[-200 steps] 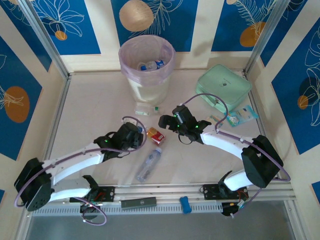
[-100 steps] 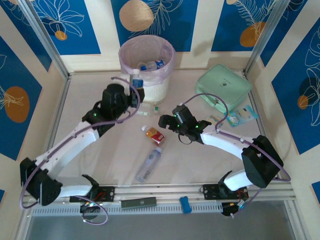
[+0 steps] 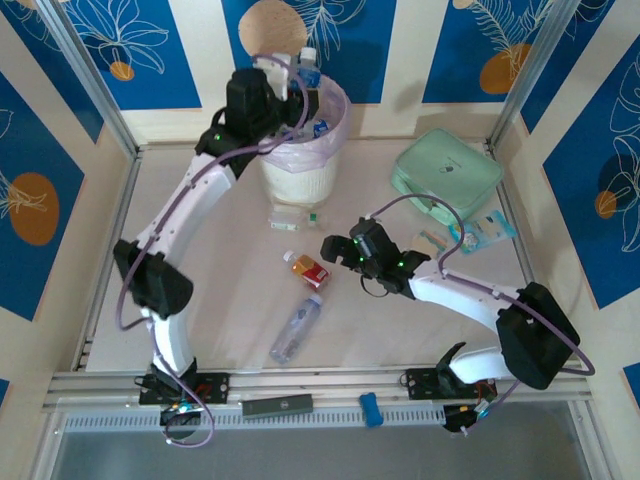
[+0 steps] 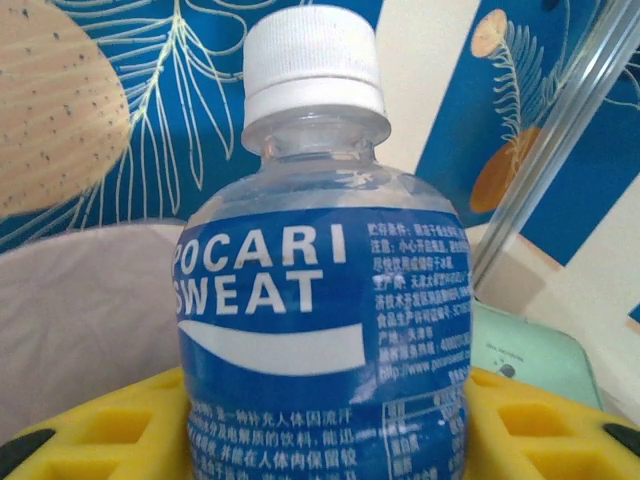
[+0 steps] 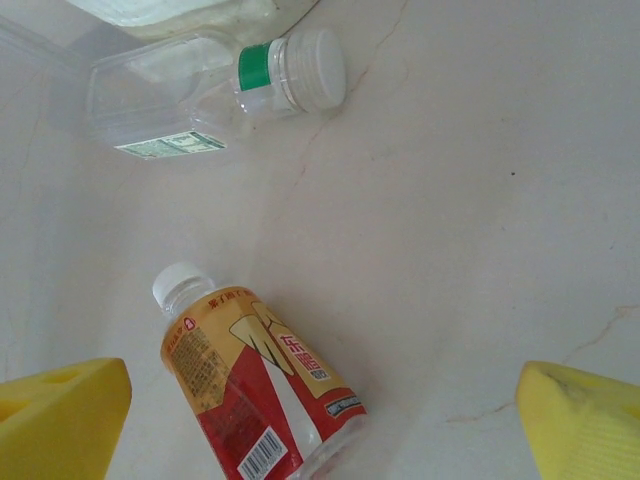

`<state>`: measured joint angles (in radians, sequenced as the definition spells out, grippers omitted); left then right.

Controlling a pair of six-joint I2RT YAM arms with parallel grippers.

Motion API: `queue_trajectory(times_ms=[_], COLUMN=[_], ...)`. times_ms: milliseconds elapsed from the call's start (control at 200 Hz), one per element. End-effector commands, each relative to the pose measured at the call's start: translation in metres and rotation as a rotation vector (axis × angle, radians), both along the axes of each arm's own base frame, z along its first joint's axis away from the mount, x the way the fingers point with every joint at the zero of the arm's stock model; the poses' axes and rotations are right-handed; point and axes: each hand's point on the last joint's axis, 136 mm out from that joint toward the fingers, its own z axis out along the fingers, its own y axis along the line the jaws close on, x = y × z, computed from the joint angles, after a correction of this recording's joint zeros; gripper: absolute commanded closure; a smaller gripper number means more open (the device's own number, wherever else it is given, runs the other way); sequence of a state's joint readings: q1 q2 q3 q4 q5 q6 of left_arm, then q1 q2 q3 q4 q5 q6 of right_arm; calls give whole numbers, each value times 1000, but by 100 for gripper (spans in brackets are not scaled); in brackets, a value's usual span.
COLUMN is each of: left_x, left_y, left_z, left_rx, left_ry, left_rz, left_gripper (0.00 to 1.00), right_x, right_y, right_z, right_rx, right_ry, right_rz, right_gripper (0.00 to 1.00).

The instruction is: Put the plastic bottles in the bin

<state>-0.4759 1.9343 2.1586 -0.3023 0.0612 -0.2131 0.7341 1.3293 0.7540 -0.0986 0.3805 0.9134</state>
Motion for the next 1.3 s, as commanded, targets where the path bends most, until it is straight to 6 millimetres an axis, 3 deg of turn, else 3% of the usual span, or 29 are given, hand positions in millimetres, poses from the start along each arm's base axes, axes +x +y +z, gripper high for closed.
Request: queue_trajectory(times_ms=[0,125,405,465,565,615,750,985,1150,1296], left_x=[15,32,56,58,56,53,37,-4,-43,-78], left_y=[2,-1,2,1,1,1,-1,14,36,62], left_z=[-2,-9,-52,-59,-61,-57,-40,-19,-27,-54], left_rx=[62,105,106,108,103,98,81,65,40,-3], left_ry=[22,6,95,113,128,127,115,87,57,65], left_rz=[-23,-10,19,17,18,11,-31,-56,-30,29], left_gripper=[52,52,50,40,7,0,0,0,0,0], right_x=[-5,-10,-20,-21,-23,-24,-23,-15,-8,-2], right_y=[-12,-23,-46,-49,-50,-49,-43,-21,1,21], right_z=[6,9,18,18,18,17,12,6,8,11], right_rx=[-1,-4,-20,-16,-10,-7,-5,-22,-70,-115], right_ry=[-27,-46,-80,-84,-83,-80,-61,-38,-34,-46], right_rz=[-49,-78,-128,-135,-137,-131,-109,-50,39,158], right_gripper=[1,1,1,1,1,1,1,1,1,1])
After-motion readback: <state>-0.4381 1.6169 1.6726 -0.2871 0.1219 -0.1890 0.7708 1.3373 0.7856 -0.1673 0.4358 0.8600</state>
